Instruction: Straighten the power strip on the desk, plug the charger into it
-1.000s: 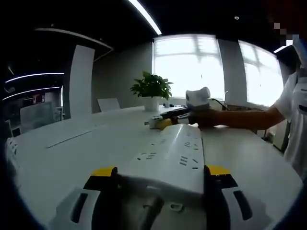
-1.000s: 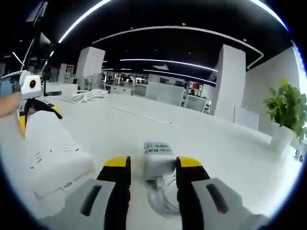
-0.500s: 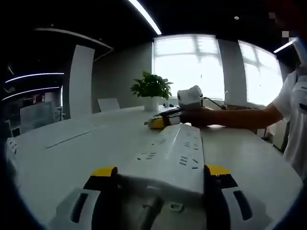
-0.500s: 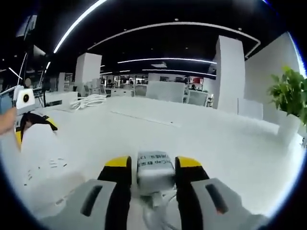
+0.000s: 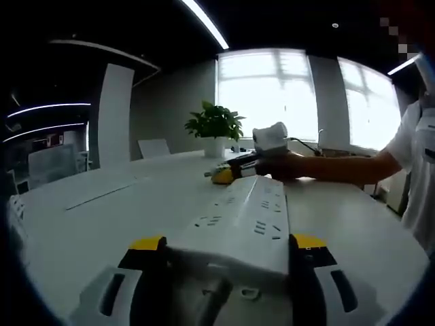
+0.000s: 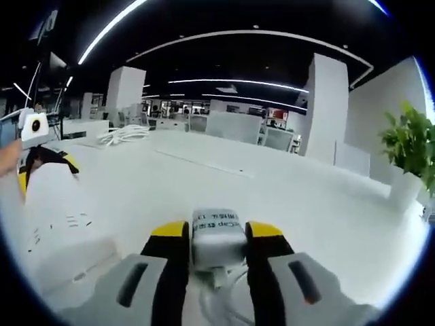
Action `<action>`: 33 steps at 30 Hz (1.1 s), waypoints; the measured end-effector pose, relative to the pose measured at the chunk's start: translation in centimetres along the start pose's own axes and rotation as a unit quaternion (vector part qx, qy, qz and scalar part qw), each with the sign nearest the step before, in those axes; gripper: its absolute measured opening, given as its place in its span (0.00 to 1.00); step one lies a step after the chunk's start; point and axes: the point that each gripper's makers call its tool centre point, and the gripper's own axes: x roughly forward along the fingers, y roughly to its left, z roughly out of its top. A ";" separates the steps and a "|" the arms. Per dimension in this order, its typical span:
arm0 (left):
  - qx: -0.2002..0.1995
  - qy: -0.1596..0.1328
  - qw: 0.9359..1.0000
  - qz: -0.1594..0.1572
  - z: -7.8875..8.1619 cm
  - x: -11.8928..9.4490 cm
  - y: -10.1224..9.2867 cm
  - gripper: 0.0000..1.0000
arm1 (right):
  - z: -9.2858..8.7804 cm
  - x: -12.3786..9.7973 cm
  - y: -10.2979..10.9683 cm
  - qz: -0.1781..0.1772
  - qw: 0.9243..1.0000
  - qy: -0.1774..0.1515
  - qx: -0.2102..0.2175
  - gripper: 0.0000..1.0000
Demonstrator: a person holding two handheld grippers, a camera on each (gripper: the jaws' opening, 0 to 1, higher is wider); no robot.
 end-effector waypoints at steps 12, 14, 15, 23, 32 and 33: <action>0.000 0.000 1.000 0.000 0.0 0.0 0.0 0.74 | -0.2 0.1 0.2 0.005 1.000 0.000 -0.004 0.29; 0.000 0.000 1.000 0.000 0.0 0.0 0.0 0.74 | -0.2 0.2 0.0 0.006 1.000 0.002 0.002 0.28; 0.000 0.000 1.000 0.000 0.0 0.0 0.0 0.74 | -0.2 0.3 -0.2 0.006 1.000 0.003 0.006 0.28; 0.000 0.000 1.000 0.000 0.0 0.0 0.0 0.74 | -0.5 0.3 -1.1 0.002 0.999 0.011 0.032 0.28; 0.000 0.000 1.000 0.000 -0.1 0.0 0.0 0.74 | -0.5 0.1 -1.1 0.006 0.998 0.016 0.055 0.28; 0.000 0.000 1.000 0.000 -0.1 0.0 0.0 0.74 | -0.5 0.0 -0.9 0.011 0.998 0.017 0.053 0.28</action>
